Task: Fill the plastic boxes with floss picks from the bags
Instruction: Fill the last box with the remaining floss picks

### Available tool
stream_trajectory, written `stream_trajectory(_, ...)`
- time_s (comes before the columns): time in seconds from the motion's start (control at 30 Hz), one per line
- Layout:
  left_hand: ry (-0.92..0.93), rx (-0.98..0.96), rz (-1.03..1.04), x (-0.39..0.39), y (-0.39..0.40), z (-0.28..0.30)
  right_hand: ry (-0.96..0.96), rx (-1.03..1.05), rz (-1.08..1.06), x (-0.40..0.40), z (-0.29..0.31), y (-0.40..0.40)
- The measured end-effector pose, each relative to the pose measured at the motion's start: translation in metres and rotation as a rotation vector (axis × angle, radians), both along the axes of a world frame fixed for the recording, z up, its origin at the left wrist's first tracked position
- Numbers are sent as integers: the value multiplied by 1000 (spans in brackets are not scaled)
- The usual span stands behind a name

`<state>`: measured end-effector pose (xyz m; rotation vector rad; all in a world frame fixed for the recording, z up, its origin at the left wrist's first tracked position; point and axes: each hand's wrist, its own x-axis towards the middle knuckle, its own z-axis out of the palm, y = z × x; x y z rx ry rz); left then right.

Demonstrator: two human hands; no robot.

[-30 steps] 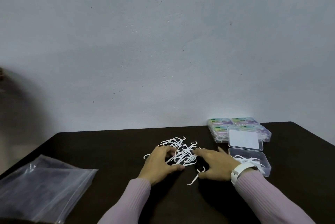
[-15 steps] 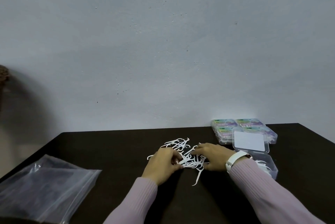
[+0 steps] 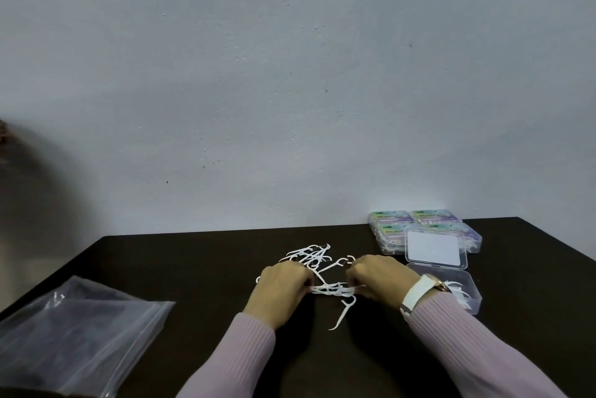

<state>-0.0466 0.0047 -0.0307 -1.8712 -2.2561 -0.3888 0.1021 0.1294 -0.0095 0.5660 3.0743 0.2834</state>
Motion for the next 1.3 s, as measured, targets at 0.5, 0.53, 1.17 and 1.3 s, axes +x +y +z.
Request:
stream_trajectory(0.5, -282, 388, 50, -3, -4, 4, 570, -268, -10, 38, -4, 8)
stream_trajectory(0.53, -320, 416, 47, -1, -2, 4, 610, -293, -23, 42, -3, 8)
stream_trajectory(1.17, -439, 384, -212, 96, 73, -5, 394, -314, -418, 115, 0, 47)
stream_trajectory(1.3, -414, 381, -240, 104, 86, -8, 428, -381, -432, 121, -5, 53)
